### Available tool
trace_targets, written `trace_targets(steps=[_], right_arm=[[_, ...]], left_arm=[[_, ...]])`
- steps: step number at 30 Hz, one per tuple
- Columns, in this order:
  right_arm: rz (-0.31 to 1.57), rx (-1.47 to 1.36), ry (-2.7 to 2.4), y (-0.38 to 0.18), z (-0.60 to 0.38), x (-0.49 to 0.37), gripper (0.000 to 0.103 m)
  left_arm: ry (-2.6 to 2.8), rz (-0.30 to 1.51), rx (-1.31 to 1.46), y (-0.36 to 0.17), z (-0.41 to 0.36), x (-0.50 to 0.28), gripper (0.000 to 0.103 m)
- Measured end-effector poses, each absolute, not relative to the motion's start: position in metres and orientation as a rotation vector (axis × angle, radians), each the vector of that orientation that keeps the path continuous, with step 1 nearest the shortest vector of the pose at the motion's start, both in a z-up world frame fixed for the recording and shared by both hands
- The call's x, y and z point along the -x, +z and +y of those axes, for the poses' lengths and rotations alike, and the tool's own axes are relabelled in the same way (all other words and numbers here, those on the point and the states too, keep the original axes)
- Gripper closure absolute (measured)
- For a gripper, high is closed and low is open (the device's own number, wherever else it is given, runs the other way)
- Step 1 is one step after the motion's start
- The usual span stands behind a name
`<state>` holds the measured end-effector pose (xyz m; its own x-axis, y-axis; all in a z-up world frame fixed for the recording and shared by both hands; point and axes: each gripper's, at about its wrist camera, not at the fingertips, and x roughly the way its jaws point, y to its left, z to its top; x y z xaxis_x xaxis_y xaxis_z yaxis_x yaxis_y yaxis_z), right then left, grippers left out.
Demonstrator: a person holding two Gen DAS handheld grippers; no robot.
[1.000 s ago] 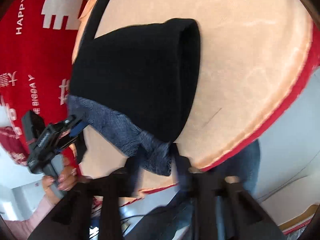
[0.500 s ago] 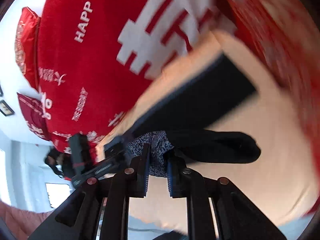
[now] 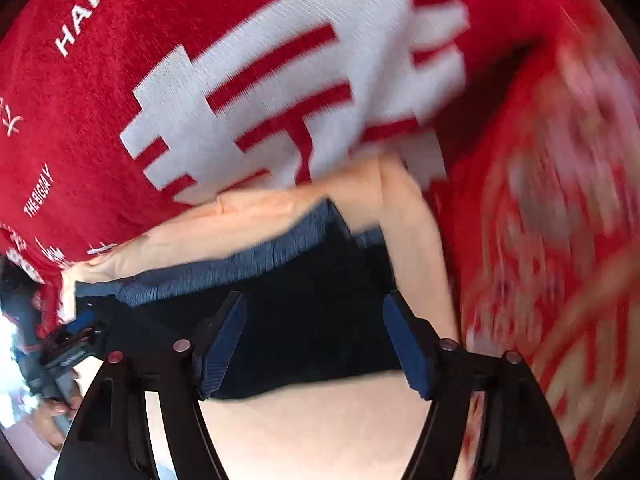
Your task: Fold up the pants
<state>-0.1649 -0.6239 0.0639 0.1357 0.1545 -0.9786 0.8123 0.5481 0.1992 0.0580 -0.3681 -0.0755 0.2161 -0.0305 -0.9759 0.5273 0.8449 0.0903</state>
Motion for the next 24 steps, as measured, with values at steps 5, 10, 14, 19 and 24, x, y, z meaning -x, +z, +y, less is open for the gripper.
trace_targets(steps=[5,10,14,19,24], right_arm=[[1.393,-1.084,-0.711,0.008,-0.618,0.204,0.057],[1.273,-1.176,-0.697,-0.001,-0.625,0.203,0.095],[1.331,-1.130,-0.752,0.014,-0.617,0.223,0.094],[1.456,-1.031,-0.712,0.010,-0.612,0.226,0.079],[1.344,-0.950,-0.655,0.055,-0.608,0.205,0.079]], left_arm=[[-0.339,1.343,-0.449,-0.104,-0.360,-0.061,0.021],[-0.318,1.346,-0.471,-0.117,-0.364,-0.063,0.021],[-0.298,1.360,-0.454,-0.122,-0.361,-0.073,0.018],[-0.327,1.331,-0.431,-0.096,-0.367,-0.078,0.018],[-0.427,1.290,-0.448,-0.093,-0.411,-0.075,0.018]])
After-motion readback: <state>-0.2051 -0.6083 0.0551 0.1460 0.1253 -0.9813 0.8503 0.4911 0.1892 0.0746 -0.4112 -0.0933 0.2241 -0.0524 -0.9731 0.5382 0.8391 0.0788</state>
